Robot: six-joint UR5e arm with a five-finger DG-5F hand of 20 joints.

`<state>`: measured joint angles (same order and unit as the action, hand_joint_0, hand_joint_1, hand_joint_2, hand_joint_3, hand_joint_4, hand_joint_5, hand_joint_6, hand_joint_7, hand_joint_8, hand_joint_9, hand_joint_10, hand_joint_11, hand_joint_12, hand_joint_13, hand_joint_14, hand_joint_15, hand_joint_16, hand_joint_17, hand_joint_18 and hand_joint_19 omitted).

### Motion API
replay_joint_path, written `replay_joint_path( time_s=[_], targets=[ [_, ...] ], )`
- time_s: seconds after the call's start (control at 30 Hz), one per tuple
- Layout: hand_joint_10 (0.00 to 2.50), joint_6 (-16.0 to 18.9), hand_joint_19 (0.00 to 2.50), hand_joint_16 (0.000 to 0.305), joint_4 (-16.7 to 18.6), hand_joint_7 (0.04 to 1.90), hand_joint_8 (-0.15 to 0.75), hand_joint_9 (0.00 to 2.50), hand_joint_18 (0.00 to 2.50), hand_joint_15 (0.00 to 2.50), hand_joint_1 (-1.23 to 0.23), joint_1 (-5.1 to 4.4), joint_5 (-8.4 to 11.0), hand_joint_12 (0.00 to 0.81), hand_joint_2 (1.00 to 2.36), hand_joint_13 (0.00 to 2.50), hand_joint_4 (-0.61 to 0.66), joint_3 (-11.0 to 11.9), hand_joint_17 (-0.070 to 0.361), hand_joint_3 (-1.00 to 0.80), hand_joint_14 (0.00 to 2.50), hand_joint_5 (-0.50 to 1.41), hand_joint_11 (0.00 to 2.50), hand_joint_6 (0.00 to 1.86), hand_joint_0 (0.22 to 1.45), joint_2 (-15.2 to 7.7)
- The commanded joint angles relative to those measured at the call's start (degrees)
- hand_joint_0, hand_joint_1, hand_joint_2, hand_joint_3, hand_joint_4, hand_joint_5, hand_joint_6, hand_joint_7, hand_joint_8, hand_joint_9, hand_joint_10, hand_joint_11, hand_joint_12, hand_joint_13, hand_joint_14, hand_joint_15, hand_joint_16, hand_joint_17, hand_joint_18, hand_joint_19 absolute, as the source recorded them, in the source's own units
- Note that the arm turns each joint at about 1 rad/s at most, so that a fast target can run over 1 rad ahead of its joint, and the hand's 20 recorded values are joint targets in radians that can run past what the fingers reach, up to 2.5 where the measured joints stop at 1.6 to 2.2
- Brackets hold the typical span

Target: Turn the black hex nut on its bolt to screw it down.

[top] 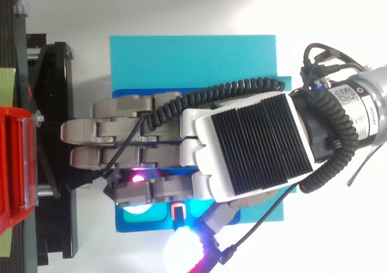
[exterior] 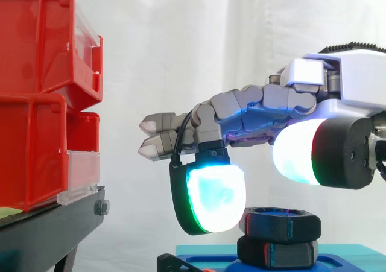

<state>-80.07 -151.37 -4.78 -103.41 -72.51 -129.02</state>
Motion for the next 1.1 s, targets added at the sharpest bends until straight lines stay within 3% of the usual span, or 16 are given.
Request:
replay_joint_path(
  time_s=[0.0,0.57,1.07],
  targets=[
    [0.0,0.0,0.12,0.049,-0.1,1.41,0.272,0.3,0.15,0.0,-0.32,0.21,-0.21,0.348,1.0,0.07,0.27,0.0,0.111,-0.5,0.0,-0.11,0.0,0.5,0.49,0.0],
    [0.0,0.0,0.13,0.049,-0.2,1.37,0.272,0.31,0.16,0.0,-0.32,1.08,-1.27,0.346,1.0,0.08,0.27,0.0,0.111,-0.5,0.0,-0.11,0.0,0.55,0.49,0.0],
    [0.0,0.0,0.13,0.049,-0.2,1.38,0.273,0.31,0.16,0.0,-0.32,0.56,-1.18,0.347,1.0,0.08,0.27,-0.1,0.11,-0.5,0.0,-0.11,0.0,0.54,0.49,0.0]
  ],
)
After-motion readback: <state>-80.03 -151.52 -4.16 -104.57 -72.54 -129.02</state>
